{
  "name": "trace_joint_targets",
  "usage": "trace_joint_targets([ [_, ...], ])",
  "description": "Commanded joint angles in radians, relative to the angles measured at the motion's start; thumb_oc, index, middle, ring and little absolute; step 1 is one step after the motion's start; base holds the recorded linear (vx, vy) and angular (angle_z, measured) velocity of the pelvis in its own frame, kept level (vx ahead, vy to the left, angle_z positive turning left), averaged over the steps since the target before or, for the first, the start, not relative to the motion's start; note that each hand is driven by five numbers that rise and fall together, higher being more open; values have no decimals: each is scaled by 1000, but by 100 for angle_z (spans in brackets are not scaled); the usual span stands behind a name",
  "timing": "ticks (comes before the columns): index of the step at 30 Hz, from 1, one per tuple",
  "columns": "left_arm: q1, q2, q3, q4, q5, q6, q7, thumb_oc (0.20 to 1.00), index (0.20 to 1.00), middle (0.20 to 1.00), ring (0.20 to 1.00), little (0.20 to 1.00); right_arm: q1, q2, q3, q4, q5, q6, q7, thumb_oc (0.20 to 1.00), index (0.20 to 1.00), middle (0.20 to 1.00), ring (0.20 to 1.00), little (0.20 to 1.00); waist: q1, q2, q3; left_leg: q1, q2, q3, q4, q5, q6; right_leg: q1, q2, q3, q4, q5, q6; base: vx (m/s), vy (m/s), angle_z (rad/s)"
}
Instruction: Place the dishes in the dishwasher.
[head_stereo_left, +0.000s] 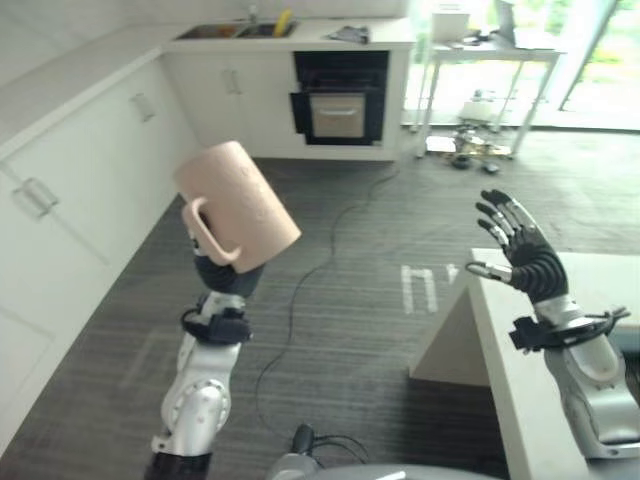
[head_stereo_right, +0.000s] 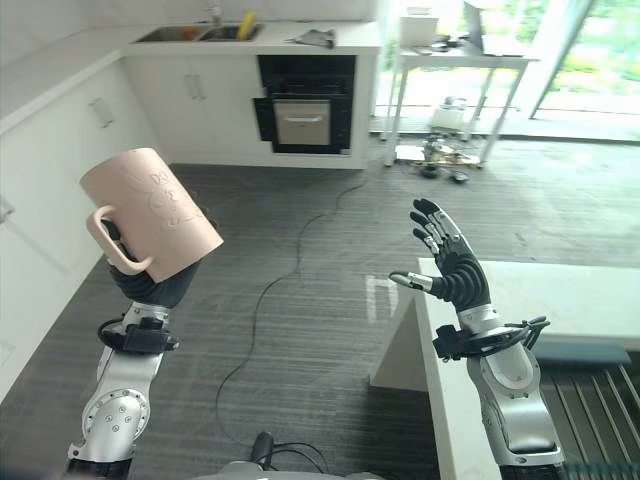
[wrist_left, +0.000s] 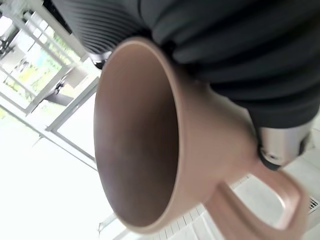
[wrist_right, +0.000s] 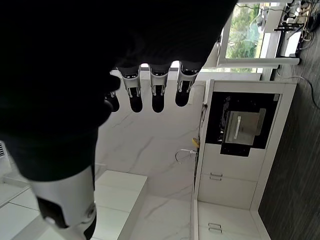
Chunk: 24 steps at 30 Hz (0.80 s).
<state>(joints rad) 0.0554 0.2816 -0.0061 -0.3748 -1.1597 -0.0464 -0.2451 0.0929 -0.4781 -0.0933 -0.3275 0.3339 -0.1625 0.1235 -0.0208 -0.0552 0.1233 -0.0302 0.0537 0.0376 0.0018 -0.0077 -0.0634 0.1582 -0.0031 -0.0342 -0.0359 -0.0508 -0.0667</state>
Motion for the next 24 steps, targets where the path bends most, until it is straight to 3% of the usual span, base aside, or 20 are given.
trace_joint_targets([
  [1, -124, 37, -20, 8, -26, -48, -60, 200, 200, 200, 200, 200, -49, -26, -82, -27, 30, -78, -44, 1000, 1000, 1000, 1000, 1000, -75, 11, -13, 140, 43, 135, 9, -41, -11, -41, -55, -70, -51, 51, 154, -151, 130, 194],
  [3, -127, 52, -9, 7, -30, -67, -53, 200, 200, 200, 200, 200, -58, -35, -92, -24, 45, -82, -28, 1000, 1000, 1000, 1000, 1000, -84, 30, -22, 169, 46, 151, -78, -18, -7, -54, -62, -94, -51, 57, 165, -93, 160, 133],
  [7, -99, 46, 30, 34, 20, -39, -66, 200, 200, 200, 200, 200, -29, 15, -96, -21, 50, -95, 3, 1000, 1000, 1000, 1000, 1000, -93, 57, -58, 152, 34, 125, -89, -36, 4, -67, -77, -103, -51, 56, 176, 12, 166, 31],
  [24, -84, 51, 38, 58, 37, -12, -79, 200, 200, 200, 200, 200, -36, 39, -69, -24, 20, -62, -42, 1000, 1000, 1000, 1000, 1000, -102, 52, -70, 181, 31, 193, -89, -49, 26, -57, -86, -99, -51, 60, 187, 25, 11, -6],
])
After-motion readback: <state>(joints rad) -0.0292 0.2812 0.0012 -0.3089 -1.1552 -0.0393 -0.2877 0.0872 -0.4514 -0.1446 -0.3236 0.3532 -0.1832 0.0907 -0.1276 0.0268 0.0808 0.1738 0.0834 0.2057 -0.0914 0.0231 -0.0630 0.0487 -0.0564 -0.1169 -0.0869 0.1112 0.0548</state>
